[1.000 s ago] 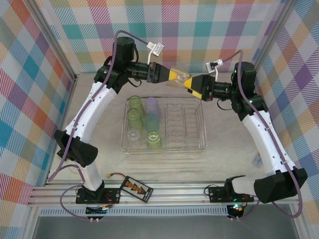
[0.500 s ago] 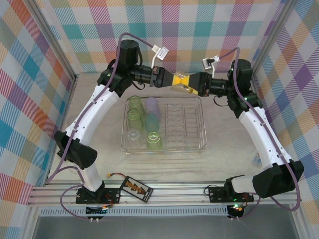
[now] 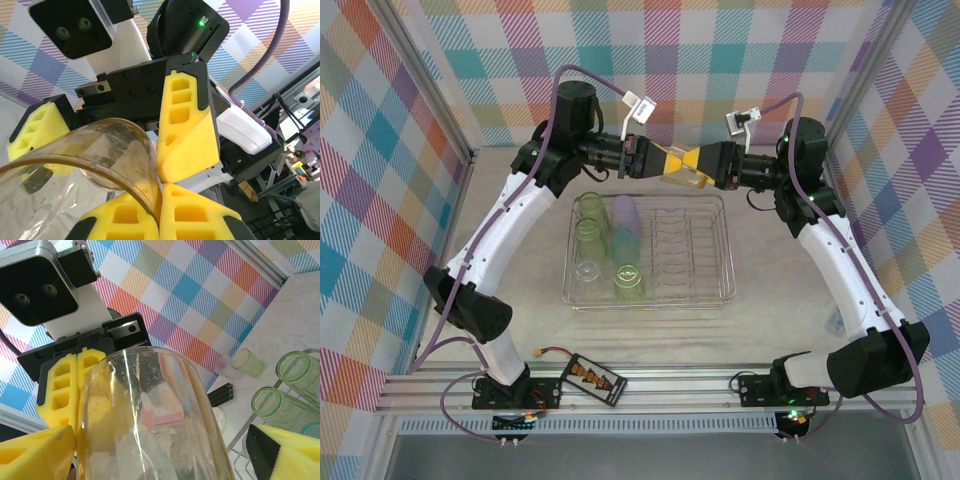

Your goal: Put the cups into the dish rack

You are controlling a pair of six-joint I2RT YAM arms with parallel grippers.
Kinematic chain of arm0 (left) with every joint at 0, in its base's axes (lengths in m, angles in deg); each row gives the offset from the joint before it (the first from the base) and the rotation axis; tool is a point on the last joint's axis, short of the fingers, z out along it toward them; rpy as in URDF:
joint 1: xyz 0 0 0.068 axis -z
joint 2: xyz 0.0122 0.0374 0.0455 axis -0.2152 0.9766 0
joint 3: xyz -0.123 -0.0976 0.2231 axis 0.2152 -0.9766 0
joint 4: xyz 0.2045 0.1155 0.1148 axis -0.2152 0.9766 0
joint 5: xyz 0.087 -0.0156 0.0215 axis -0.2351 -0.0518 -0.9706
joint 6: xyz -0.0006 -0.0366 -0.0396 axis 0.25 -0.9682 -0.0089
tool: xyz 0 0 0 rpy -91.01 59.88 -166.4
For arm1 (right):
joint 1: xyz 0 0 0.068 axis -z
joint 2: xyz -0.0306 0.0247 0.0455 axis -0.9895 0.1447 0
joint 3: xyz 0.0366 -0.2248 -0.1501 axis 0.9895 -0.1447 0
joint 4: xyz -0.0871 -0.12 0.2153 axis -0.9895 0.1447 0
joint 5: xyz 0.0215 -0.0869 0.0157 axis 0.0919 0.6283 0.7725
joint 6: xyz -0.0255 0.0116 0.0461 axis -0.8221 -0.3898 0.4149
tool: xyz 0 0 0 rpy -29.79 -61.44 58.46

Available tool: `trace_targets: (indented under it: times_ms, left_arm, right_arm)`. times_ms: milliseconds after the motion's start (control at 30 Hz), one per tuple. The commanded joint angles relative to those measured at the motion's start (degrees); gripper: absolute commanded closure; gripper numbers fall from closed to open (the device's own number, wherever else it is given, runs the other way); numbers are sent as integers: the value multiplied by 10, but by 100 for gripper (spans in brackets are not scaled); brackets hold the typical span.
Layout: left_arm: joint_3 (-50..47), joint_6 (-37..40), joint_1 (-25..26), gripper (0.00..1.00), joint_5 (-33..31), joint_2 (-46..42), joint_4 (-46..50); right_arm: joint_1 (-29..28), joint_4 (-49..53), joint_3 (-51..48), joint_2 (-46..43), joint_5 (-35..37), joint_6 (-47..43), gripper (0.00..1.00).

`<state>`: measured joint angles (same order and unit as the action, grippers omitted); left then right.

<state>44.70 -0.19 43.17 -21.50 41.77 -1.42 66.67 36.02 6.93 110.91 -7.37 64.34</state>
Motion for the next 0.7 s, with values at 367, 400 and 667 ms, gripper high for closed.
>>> trace_targets:
  times_ms: [367,400,667]
  left_arm:
    - [5,11,-2,100,-30,-10,-9]
    - [4,10,-2,100,-30,-9,-11]
    - [-8,10,-4,100,-26,-15,-22]
  right_arm:
    - [-6,7,-14,-21,-5,-15,7]
    - [-6,4,-16,-21,-6,-13,6]
    - [-5,-25,-26,-33,-1,-16,5]
